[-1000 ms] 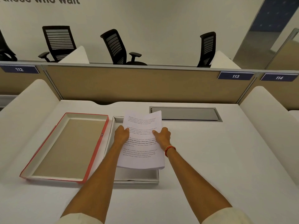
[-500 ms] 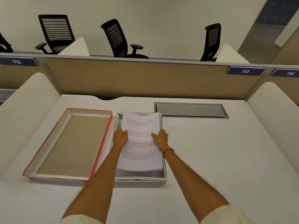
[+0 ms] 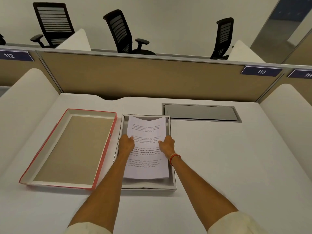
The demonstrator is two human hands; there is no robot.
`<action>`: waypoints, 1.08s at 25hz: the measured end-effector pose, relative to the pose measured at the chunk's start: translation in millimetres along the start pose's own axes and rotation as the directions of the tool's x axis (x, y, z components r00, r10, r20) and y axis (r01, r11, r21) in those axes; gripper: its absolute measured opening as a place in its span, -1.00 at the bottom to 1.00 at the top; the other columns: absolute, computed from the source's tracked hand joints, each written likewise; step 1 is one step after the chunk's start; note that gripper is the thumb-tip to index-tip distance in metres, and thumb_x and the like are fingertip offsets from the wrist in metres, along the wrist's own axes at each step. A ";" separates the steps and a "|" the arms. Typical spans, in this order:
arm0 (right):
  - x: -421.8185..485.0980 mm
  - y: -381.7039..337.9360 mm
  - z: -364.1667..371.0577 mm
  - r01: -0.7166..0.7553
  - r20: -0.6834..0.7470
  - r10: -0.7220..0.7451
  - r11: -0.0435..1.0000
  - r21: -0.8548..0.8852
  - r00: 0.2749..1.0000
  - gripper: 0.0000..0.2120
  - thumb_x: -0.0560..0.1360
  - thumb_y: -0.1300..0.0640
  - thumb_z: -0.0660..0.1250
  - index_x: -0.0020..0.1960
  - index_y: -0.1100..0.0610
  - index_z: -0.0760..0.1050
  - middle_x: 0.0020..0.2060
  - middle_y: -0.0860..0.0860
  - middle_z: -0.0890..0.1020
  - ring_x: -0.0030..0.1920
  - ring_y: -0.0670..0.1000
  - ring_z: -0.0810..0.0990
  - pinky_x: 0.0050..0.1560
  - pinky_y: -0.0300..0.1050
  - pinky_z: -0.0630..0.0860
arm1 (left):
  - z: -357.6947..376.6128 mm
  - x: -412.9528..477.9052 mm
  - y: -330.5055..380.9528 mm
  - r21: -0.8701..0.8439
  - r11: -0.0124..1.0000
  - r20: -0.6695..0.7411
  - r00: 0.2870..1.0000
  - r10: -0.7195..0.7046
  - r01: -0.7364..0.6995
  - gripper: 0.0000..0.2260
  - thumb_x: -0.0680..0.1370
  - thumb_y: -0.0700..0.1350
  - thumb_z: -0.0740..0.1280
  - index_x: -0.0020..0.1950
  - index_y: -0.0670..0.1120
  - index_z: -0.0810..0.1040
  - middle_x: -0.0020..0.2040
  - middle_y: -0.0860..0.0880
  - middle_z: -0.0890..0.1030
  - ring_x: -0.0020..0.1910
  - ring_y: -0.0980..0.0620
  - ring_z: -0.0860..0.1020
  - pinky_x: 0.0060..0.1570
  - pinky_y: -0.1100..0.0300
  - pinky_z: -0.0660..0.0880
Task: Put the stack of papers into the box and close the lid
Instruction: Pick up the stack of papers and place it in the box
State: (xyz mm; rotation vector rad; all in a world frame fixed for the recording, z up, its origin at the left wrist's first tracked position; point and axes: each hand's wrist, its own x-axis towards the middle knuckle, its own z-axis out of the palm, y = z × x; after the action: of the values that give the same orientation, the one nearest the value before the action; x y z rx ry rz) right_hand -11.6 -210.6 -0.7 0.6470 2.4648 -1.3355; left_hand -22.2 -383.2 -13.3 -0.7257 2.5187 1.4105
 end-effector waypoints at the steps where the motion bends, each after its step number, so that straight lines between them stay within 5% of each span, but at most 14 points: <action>1: 0.5 0.0 0.5 0.000 0.000 0.000 1.000 -0.002 1.000 -0.78 0.58 0.29 0.24 0.18 0.37 0.50 0.16 0.27 0.61 0.13 0.24 0.62 0.04 -0.08 0.57 | 0.8 0.2 -0.5 0.002 1.000 -0.001 1.000 -0.009 0.009 -0.69 0.64 -0.16 0.18 0.31 -0.30 0.45 0.29 -0.27 0.55 0.23 -0.26 0.56 0.10 0.02 0.51; 16: 7.8 -2.1 4.9 0.019 -0.023 -0.022 0.992 -0.123 0.999 -0.87 0.55 0.34 0.28 0.07 0.33 0.54 0.09 0.28 0.63 -0.12 0.10 0.56 -0.08 -0.16 0.53 | 3.0 8.3 -3.4 0.070 0.997 0.021 1.000 0.010 -0.011 -0.82 0.59 -0.28 0.22 0.09 -0.35 0.53 0.12 -0.31 0.62 -0.01 -0.21 0.62 -0.12 0.09 0.55; 21: 5.9 -1.1 -2.1 0.034 -0.075 -0.042 0.994 -0.105 0.996 -0.90 0.51 0.33 0.36 0.02 0.30 0.54 0.08 0.26 0.65 0.04 0.22 0.66 -0.09 -0.16 0.54 | 0.0 6.6 -2.3 0.089 0.995 0.021 0.998 0.051 -0.053 -0.92 0.52 -0.36 0.28 -0.03 -0.32 0.55 0.06 -0.36 0.63 -0.06 -0.26 0.62 -0.24 0.14 0.51; 23: 4.3 -0.3 -4.7 0.042 -0.076 -0.051 0.992 -0.117 0.996 -0.97 0.49 0.32 0.39 -0.09 0.26 0.53 0.06 0.26 0.66 0.04 0.23 0.67 -0.11 -0.18 0.54 | -2.1 5.9 -0.4 0.086 0.996 0.001 0.999 0.038 -0.038 -0.87 0.51 -0.35 0.32 0.03 -0.34 0.55 0.07 -0.34 0.63 -0.01 -0.29 0.63 -0.17 0.09 0.55; 27: 2.2 2.4 -5.6 0.016 -0.107 -0.029 0.993 -0.118 0.994 -0.72 0.49 0.31 0.40 -0.30 0.16 0.36 0.05 0.26 0.66 -0.02 0.19 0.67 -0.19 -0.23 0.50 | -4.5 4.6 0.6 0.091 0.996 -0.048 0.999 0.000 0.004 -0.80 0.50 -0.30 0.37 0.10 -0.35 0.54 0.11 -0.32 0.63 0.05 -0.29 0.63 -0.02 -0.02 0.59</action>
State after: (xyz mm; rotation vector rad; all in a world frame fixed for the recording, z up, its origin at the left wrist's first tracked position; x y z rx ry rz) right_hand -12.4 -204.2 -0.4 0.6822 2.6211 -1.1820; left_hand -26.1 -388.3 -12.1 -0.7545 2.5984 1.2830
